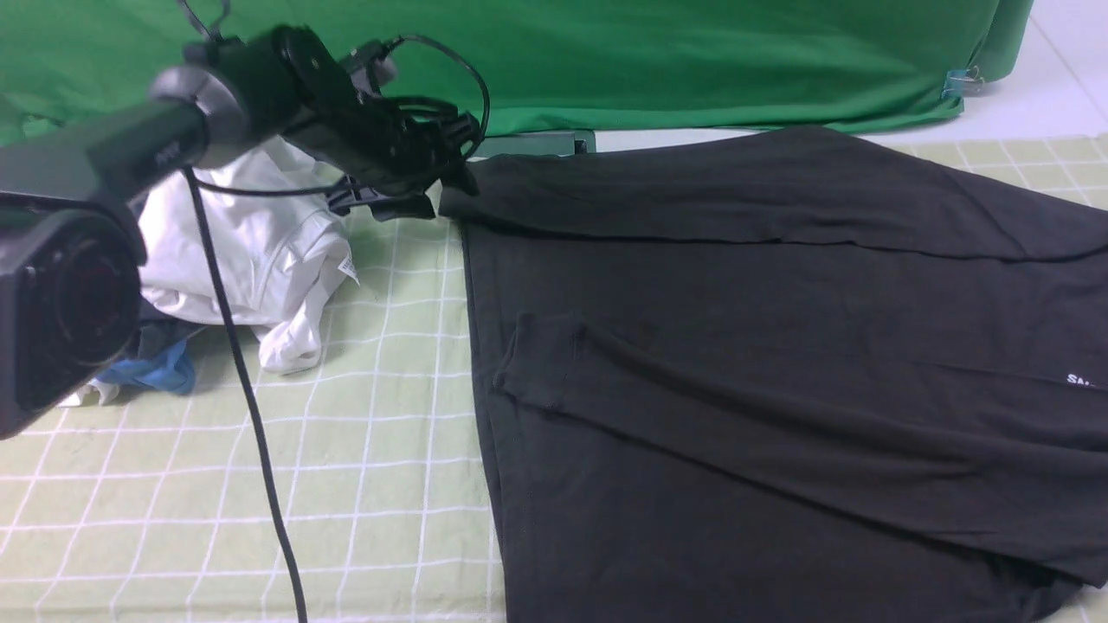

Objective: Fold a long-sleeved shirt over a green coffee tablecloth.
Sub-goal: 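Grab the top left corner of the dark shirt with the left gripper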

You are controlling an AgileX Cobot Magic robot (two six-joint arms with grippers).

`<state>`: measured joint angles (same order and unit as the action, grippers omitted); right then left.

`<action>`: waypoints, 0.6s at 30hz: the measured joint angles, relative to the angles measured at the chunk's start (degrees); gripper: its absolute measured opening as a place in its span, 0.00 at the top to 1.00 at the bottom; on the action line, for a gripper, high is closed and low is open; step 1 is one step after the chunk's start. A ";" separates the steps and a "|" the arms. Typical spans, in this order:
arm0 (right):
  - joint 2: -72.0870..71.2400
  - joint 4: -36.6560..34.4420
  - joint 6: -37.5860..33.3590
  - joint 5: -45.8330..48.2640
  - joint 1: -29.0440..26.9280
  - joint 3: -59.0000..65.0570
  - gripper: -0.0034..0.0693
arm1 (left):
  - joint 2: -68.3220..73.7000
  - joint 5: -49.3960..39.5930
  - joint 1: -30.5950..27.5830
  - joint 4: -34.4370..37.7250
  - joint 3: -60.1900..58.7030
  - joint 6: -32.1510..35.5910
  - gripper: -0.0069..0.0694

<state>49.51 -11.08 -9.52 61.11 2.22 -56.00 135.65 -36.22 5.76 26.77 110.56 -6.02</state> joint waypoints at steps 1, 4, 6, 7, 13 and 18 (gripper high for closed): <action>0.00 0.00 0.00 -0.04 0.00 0.00 0.72 | 0.66 0.86 0.00 0.00 0.13 0.00 0.37; 0.00 0.00 0.00 -0.04 0.00 0.00 0.72 | 1.38 2.78 0.00 0.39 0.33 -0.22 0.37; 0.00 0.00 0.00 -0.04 0.00 0.00 0.71 | 1.70 3.61 0.00 0.74 0.52 -0.23 0.37; 0.00 0.00 0.00 -0.04 0.00 0.00 0.71 | 1.70 3.88 0.00 0.89 0.52 -0.23 0.37; 0.00 0.00 0.00 -0.04 0.00 0.00 0.70 | 2.25 5.25 0.00 3.24 0.52 0.69 0.54; 0.00 0.00 0.00 -0.72 0.00 0.00 0.69 | 2.09 5.49 -0.05 5.06 0.52 3.25 0.83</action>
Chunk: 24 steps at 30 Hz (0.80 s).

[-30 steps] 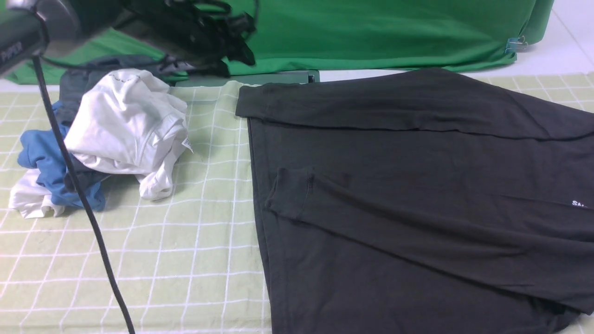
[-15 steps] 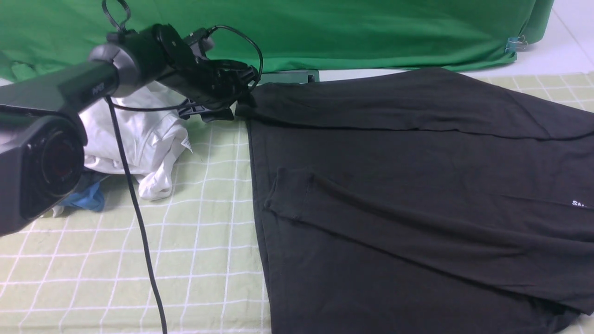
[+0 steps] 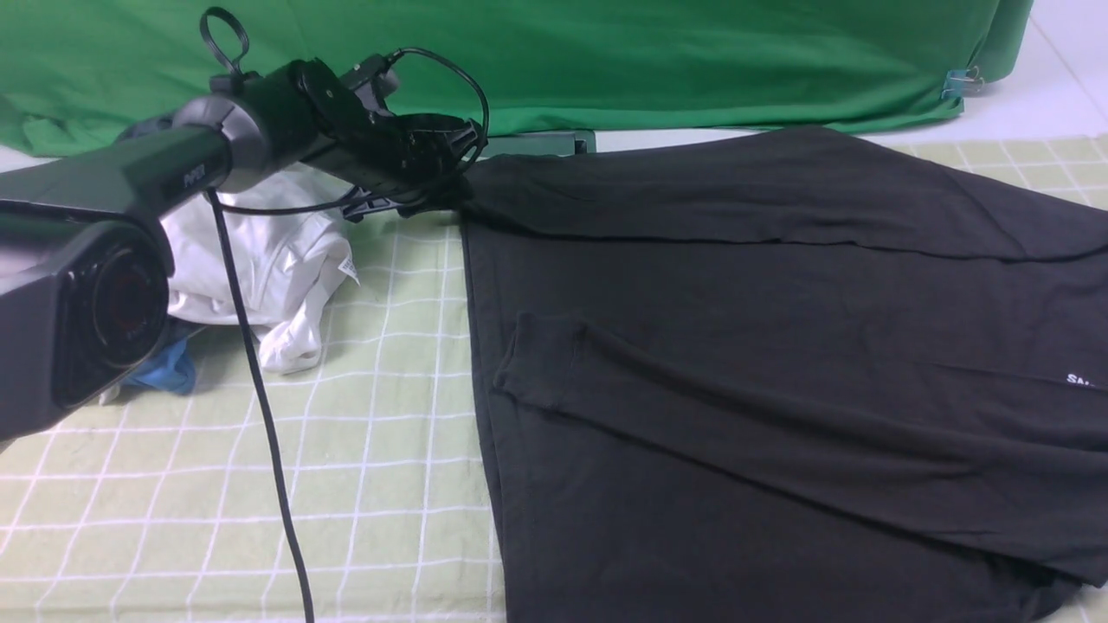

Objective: Fold a long-sleeved shirt over a green coffee tablecloth.
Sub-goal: 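Grab the top left corner of the dark shirt with the left gripper, then fold the left side of the dark shirt inward over its body with the left gripper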

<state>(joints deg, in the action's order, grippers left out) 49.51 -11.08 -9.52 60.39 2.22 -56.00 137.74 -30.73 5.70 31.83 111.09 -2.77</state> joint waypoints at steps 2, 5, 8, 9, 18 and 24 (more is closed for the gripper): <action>0.00 0.00 0.00 -0.18 0.00 0.00 0.69 | -0.66 -0.06 -0.22 1.16 0.00 0.26 0.87; 0.00 0.00 0.00 -0.45 0.00 0.00 0.69 | -2.48 -0.67 -0.98 3.14 0.00 0.40 0.87; 0.00 0.00 0.00 -0.80 0.00 0.00 0.69 | -5.63 -2.13 -1.66 4.29 0.17 0.40 0.87; 0.00 0.00 0.00 -0.94 0.00 0.00 0.69 | -6.60 -2.91 -1.72 4.59 0.29 0.40 0.87; 0.00 0.00 0.00 -2.16 0.00 0.56 0.68 | -17.12 -19.48 -2.12 9.81 0.84 0.35 0.87; 0.00 0.00 -0.31 -4.95 0.00 4.41 0.68 | -23.13 -34.30 -1.24 7.45 0.51 -0.82 0.87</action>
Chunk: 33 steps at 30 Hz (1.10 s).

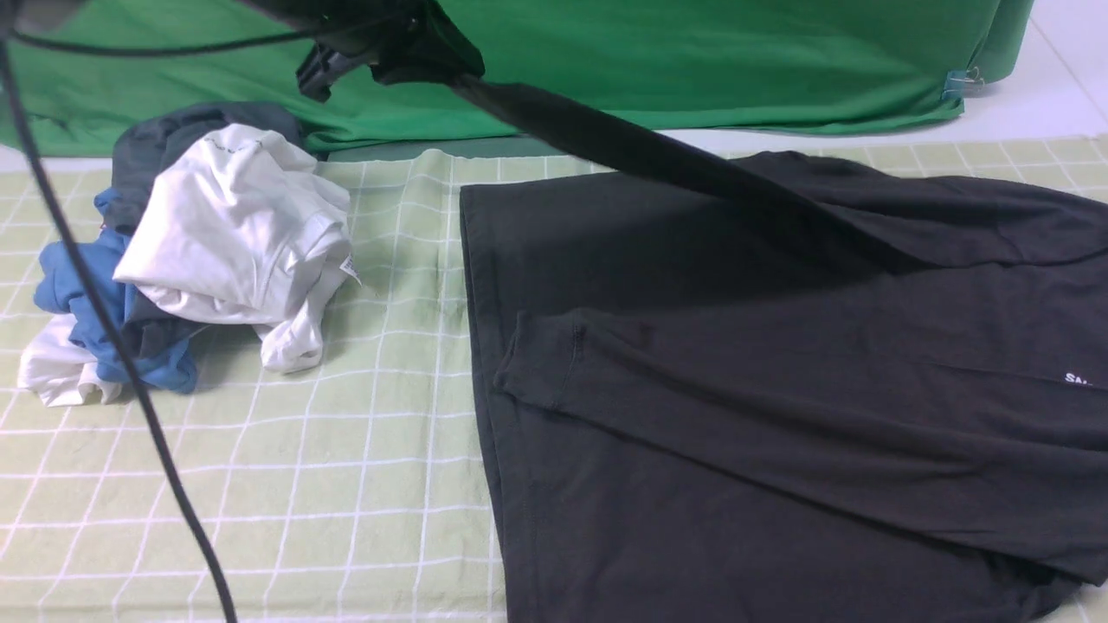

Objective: Fold a long-sleeved shirt over a green coffee tablecloth.
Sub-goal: 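Fold the left side of the dark shirt inward over its body with the left gripper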

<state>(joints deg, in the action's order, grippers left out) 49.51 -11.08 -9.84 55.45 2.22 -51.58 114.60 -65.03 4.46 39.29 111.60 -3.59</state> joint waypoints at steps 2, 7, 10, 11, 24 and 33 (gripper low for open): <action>0.00 0.05 -0.68 -0.49 0.00 1.29 0.68 | -2.57 -2.47 1.06 -3.17 -1.39 -0.57 0.87; 0.00 0.05 -1.18 -1.88 0.00 3.57 0.68 | -13.58 -3.98 8.18 -13.16 -14.34 -3.60 0.87; 0.00 0.05 -1.18 -3.17 0.00 3.57 0.68 | -18.02 -1.50 12.60 -15.70 -24.16 -5.19 0.87; 0.00 0.05 -1.18 -3.45 0.00 3.57 0.68 | -19.15 0.34 13.89 -16.12 -27.86 -5.74 0.87; 0.00 0.05 -1.26 -5.13 0.00 3.57 0.67 | -17.70 21.41 23.15 -12.17 -57.11 -6.93 0.77; 0.00 0.05 -1.26 -5.30 0.00 3.57 0.65 | -17.51 13.66 23.51 -14.25 -52.41 -5.81 0.43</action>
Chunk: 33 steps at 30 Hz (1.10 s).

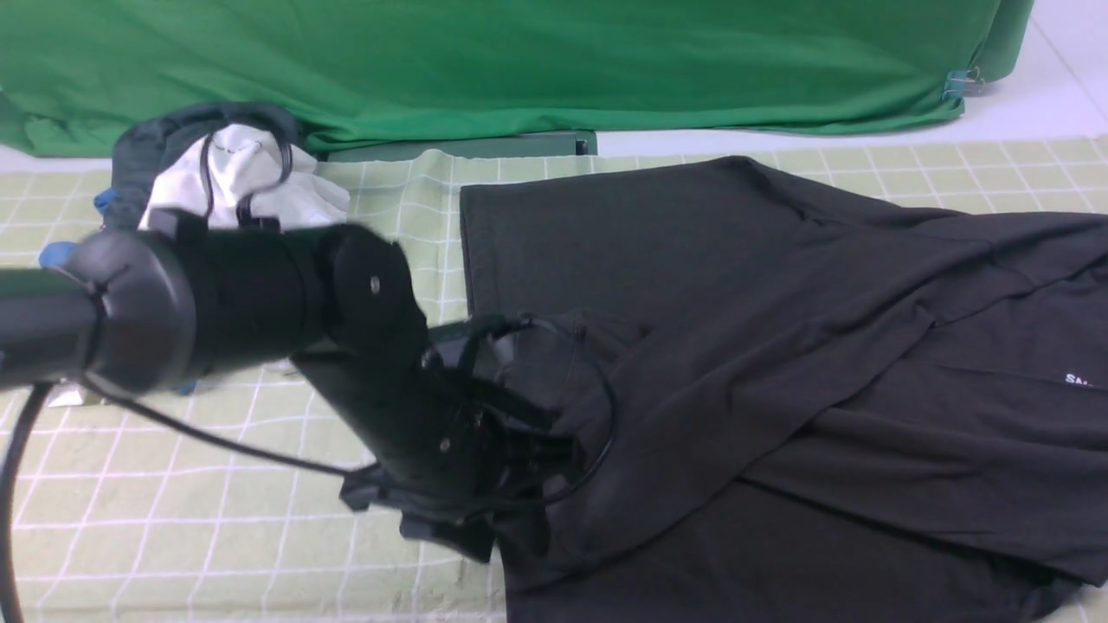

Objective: Fold a long-sleeved shirt over a green coffee tablecloth.
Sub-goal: 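Fold the left side of the dark shirt inward over its body with the left gripper, then grasp the near edge of the shirt at its hem and shoulder corners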

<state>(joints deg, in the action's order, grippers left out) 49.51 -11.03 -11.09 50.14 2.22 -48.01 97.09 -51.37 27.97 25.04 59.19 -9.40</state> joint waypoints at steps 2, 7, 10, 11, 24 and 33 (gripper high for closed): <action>0.00 0.05 0.00 -0.06 0.00 0.05 0.64 | -1.19 -3.60 0.00 -2.21 2.87 0.18 0.37; 0.17 0.05 0.00 -0.12 0.00 0.22 0.63 | -4.57 -9.08 1.47 -3.39 2.34 -0.65 0.32; 0.68 0.05 0.00 -0.23 0.00 0.50 0.63 | -5.32 -6.15 5.47 -1.93 -3.94 -0.94 0.31; 0.90 0.05 0.00 -0.23 0.00 0.59 0.63 | -5.25 -4.47 6.97 -1.23 -5.83 -1.15 0.31; 1.15 0.05 0.05 -1.17 0.00 0.62 0.63 | -3.39 13.93 12.63 6.63 -16.14 -1.05 0.38; 1.15 0.05 0.05 -1.34 0.00 0.62 0.63 | -2.18 13.72 12.54 6.86 -16.09 0.39 0.65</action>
<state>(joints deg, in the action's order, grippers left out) 50.67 -10.97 -11.04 48.81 2.22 -47.40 94.91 -37.65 40.50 31.90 43.11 -9.02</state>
